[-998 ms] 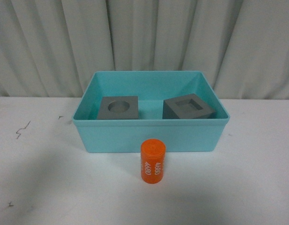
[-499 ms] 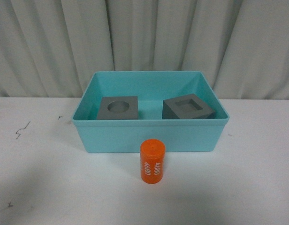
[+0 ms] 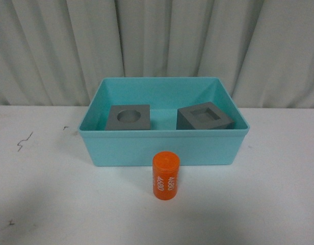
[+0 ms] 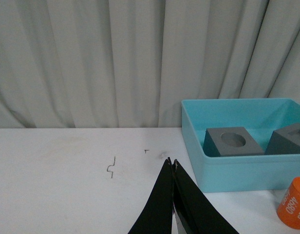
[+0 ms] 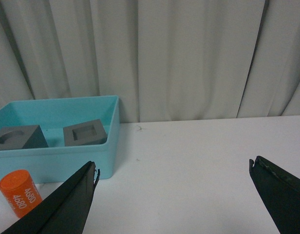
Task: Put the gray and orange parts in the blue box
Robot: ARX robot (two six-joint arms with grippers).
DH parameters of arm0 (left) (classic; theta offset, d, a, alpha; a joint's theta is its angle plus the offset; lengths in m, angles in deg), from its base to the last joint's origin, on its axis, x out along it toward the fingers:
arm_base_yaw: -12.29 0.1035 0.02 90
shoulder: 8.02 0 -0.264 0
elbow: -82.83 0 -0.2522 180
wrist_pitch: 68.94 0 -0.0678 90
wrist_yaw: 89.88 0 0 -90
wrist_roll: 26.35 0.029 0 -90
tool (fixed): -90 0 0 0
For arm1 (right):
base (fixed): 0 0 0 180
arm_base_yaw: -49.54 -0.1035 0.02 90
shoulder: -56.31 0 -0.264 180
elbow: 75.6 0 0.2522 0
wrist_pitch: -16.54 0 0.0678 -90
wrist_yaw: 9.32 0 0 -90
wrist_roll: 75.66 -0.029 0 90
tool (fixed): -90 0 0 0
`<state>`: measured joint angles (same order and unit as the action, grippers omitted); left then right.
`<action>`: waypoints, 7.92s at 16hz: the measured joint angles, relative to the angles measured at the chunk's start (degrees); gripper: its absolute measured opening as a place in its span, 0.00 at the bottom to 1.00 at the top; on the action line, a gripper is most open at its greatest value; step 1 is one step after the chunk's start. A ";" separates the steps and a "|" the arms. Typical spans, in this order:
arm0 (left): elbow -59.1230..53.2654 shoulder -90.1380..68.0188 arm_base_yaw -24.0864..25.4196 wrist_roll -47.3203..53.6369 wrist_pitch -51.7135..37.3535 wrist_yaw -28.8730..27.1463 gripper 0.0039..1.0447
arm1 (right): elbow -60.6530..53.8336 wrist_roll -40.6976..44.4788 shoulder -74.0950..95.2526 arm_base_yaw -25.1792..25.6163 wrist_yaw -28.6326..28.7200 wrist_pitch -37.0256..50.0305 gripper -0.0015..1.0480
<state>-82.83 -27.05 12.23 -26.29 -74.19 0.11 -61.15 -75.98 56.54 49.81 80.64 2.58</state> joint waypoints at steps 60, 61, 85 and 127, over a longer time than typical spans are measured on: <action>0.04 18.64 0.02 -0.02 19.21 0.00 0.94 | 70.97 -5.79 118.55 -27.19 8.59 -8.31 0.91; 0.04 18.64 0.02 -0.02 19.21 0.00 0.94 | 70.84 -5.81 118.55 -27.19 8.57 -8.28 0.82; 0.04 18.64 0.02 -0.02 19.21 0.00 0.94 | 84.85 -6.45 114.07 -19.63 12.33 -11.47 0.44; 0.04 18.64 0.00 -0.02 19.21 0.00 0.94 | 21.40 0.20 72.57 -9.11 -9.03 51.34 0.02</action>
<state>-82.79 -8.40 12.23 -26.31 -54.97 0.11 -39.75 -75.78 129.11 40.70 71.62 53.92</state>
